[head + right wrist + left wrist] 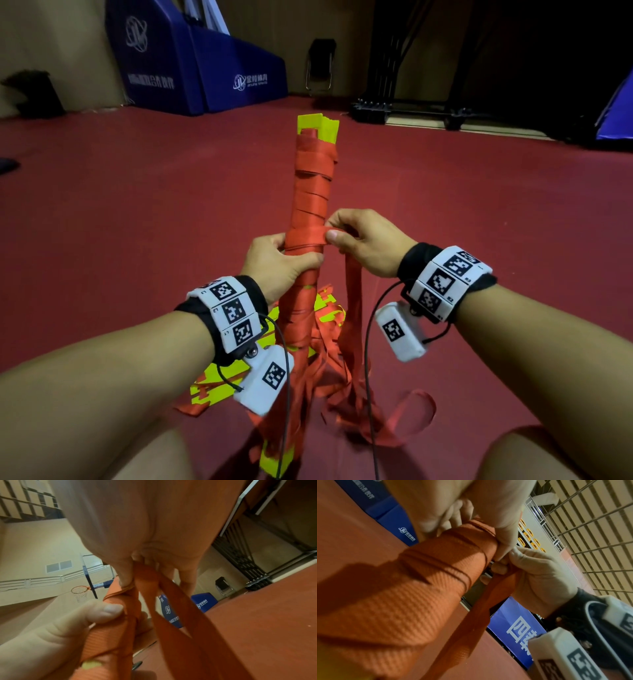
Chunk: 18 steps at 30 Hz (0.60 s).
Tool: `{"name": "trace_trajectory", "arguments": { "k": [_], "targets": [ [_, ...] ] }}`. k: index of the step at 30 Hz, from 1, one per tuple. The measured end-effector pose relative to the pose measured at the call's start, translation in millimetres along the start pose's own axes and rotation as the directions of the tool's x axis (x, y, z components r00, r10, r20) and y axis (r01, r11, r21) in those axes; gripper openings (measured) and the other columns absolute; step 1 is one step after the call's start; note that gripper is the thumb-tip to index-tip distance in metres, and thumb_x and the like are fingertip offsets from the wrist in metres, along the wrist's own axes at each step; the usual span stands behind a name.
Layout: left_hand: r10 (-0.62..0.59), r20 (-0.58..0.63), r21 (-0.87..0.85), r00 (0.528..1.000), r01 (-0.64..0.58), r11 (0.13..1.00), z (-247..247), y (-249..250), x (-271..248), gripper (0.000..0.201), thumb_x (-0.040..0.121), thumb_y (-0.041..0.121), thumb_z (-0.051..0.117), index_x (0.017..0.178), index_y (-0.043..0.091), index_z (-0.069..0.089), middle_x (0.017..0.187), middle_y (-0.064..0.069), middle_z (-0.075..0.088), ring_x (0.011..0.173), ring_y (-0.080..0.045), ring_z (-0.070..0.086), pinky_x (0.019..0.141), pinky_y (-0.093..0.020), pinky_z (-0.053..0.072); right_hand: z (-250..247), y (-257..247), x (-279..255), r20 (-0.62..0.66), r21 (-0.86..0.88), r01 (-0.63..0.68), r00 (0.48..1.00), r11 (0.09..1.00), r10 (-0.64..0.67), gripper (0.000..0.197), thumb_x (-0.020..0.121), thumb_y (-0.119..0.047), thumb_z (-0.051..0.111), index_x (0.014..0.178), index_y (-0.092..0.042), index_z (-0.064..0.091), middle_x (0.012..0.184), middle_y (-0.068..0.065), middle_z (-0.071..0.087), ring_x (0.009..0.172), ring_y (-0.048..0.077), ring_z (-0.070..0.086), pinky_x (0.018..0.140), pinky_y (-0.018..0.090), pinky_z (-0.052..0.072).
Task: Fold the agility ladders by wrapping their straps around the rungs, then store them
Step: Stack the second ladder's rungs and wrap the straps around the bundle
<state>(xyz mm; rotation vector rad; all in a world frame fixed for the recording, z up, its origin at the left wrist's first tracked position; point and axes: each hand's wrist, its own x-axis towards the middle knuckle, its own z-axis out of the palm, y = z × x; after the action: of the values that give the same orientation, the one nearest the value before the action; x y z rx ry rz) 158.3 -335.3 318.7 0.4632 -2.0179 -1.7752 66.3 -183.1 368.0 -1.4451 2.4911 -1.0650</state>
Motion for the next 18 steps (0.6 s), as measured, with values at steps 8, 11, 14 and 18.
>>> {"name": "trace_trajectory", "arguments": {
  "k": [8,11,14,18],
  "targets": [
    [-0.001,0.070,-0.135,0.998,0.011,0.991,-7.0,5.8,-1.1,0.016,0.059,0.017,0.077,0.074,0.020,0.072,0.070,0.004,0.066,0.066,-0.009,0.059,0.068,-0.029,0.049,-4.7,16.9,-4.9,0.048,-0.139,-0.071,0.996,0.988,0.078,0.024,0.096,-0.003,0.052,0.087,-0.025,0.057,0.075,-0.007,0.063,0.069,0.012,0.055,0.070,0.027,0.042],
    [0.006,0.104,-0.132,0.995,0.008,0.991,-7.2,6.4,0.4,0.015,0.057,0.018,0.080,0.070,0.024,0.075,0.071,0.003,0.065,0.068,-0.014,0.057,0.076,-0.039,0.051,1.2,9.5,-6.5,0.081,-0.190,-0.065,0.993,0.980,0.081,0.024,0.087,0.003,0.046,0.086,-0.019,0.055,0.081,0.008,0.070,0.076,0.024,0.061,0.071,0.032,0.047],
    [0.017,0.130,-0.116,0.991,-0.002,0.993,-6.7,7.0,1.2,0.016,0.075,0.007,0.077,0.073,0.022,0.074,0.070,0.004,0.063,0.067,-0.013,0.055,0.072,-0.037,0.048,6.0,7.7,-5.7,0.021,-0.192,-0.071,0.997,0.979,0.076,0.023,0.083,0.002,0.046,0.075,-0.017,0.054,0.072,0.011,0.066,0.069,0.027,0.058,0.063,0.032,0.041],
    [0.013,0.133,-0.110,0.991,0.001,0.994,-7.5,8.0,-0.2,0.021,0.087,-0.003,0.065,0.084,0.017,0.068,0.072,0.004,0.061,0.060,-0.008,0.055,0.054,-0.022,0.045,3.9,7.7,-5.7,-0.113,0.159,-0.115,0.985,0.981,0.134,0.033,0.076,0.007,0.035,0.059,-0.017,0.052,0.050,0.007,0.052,0.043,0.023,0.052,0.046,0.026,0.040]
  ]
}}
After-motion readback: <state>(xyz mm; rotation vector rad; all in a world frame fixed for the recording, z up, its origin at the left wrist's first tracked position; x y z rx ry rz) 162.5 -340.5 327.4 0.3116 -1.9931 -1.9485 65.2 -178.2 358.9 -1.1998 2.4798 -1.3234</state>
